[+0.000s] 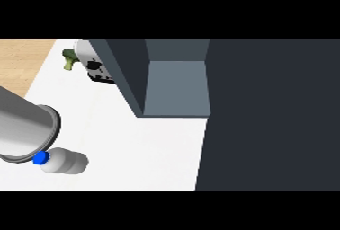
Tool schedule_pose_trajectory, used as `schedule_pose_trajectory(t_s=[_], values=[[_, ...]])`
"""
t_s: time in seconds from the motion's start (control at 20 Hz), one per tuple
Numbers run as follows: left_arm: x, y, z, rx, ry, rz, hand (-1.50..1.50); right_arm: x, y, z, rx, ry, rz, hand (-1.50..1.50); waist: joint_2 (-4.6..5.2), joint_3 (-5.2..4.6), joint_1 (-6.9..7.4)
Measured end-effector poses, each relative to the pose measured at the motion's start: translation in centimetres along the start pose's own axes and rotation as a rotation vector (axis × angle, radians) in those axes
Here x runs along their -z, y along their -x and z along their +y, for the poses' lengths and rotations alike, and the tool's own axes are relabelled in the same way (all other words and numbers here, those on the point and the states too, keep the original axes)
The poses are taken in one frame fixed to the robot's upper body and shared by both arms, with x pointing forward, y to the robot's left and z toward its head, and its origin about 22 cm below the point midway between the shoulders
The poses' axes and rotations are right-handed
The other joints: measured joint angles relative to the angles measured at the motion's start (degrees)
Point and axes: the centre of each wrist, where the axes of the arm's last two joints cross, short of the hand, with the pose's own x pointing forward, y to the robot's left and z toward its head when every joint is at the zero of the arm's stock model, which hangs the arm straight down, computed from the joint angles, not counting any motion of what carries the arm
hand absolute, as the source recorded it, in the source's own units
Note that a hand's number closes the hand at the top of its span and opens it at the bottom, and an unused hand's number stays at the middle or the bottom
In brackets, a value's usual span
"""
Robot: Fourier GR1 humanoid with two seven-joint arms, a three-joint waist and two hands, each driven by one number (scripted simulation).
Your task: Pick up the bottled water, place it into the cabinet and close the cabinet
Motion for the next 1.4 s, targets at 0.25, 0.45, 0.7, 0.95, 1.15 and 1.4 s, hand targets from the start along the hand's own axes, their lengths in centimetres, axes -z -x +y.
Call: schedule_pose_trajectory(t_s=[0.25,0.45,0.7,0.95,1.15,1.4], values=[[0.2,0.2,0.1,-0.006,0.022,-0.033,-1.5,0.2,-0.3,-0.4,-0.033,0.0,0.007,-1.5,0.06,0.0,-0.17],[1.0,0.5,-0.1,-0.03,0.017,-0.038,-1.5,0.3,-0.5,-0.2,-0.032,-0.005,0.014,-1.5,0.13,0.0,-0.47],[2.3,1.9,0.1,0.006,-0.003,-0.031,-1.5,0.1,-0.3,0.6,0.006,-0.027,0.019,-1.5,0.15,-0.02,-0.85],[3.9,3.8,1.5,0.06,-0.027,-0.003,-1.5,0.2,-0.4,0.5,-0.009,-0.023,0.023,-1.5,0.21,-0.04,-0.92],[4.9,6.4,2.4,0.083,-0.041,0.028,-1.5,0.4,-0.6,0.5,-0.016,-0.021,0.022,-1.5,0.23,-0.05,-0.89],[5.5,9.2,4.1,0.116,-0.059,0.058,-1.5,0.3,-0.5,0.7,-0.011,-0.027,0.028,-1.5,0.2,-0.06,-0.88]])
